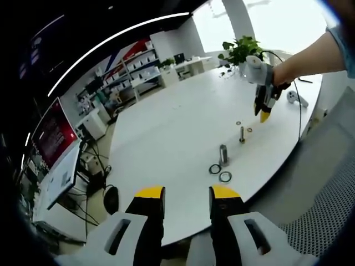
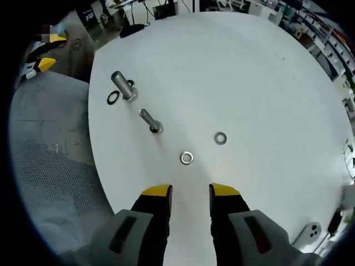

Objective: Place the washer onto the threaded stud by aligning its center hole with the stud, sliding it down to the base, and recovering from edge contact or off-axis alignment until the washer reaches the visible bottom stop.

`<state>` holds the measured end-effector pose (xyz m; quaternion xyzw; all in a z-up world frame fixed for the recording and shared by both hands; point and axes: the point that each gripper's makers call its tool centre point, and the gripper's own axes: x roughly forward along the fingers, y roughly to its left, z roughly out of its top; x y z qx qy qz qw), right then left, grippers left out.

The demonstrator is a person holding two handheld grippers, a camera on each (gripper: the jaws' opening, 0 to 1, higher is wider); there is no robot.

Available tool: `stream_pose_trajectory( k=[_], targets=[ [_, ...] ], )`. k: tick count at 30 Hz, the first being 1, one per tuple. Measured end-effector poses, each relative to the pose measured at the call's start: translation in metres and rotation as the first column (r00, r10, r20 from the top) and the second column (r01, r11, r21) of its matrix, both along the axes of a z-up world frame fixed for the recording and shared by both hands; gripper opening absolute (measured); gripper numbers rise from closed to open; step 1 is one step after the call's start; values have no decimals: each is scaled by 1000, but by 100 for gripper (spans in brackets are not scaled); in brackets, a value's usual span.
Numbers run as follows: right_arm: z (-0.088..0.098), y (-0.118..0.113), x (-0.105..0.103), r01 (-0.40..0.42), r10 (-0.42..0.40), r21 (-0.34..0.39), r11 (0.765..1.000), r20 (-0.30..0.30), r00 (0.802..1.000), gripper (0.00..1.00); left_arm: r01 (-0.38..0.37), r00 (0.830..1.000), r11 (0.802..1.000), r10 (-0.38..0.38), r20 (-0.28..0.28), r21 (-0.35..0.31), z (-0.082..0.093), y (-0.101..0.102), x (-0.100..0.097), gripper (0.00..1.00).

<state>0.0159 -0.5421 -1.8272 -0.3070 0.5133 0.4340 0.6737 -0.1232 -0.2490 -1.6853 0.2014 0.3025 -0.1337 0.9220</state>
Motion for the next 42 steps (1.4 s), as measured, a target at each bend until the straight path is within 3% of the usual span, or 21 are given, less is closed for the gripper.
stream_pose_trajectory(
  k=[7,14,15,16,20,29,37,40,42],
  targets=[
    [-15,6,-5,-12,12,-6,1000,-9,1000,29,-3,1000,1000,3,-5,1,-1,1,0,30],
    [-31,12,-12,-67,66,-72,995,-14,998,28,-6,1000,1000,6,-3,-3,-1,1,0,30],
    [-30,14,-3,-156,159,-84,984,30,987,26,-6,1000,1000,6,-3,-4,-1,1,1,30],
    [-30,16,-9,-108,108,-78,991,2,994,26,-5,1000,1000,5,-4,-5,-1,1,0,30],
    [-25,20,-4,-98,99,-78,992,2,995,26,-5,1000,1000,5,0,-7,0,1,1,30],
    [-24,32,8,-22,23,-3,1000,39,999,25,-9,1000,1000,9,7,-12,1,1,2,29],
    [-25,33,9,-75,74,8,997,68,995,16,-9,1000,1000,9,1,-8,0,1,2,29],
    [-25,32,8,-150,152,-36,988,82,985,16,-10,1000,1000,10,4,-9,1,1,2,29],
    [-25,34,6,-142,145,-50,989,74,987,16,-10,1000,1000,10,3,-9,0,2,2,29]
  ],
)
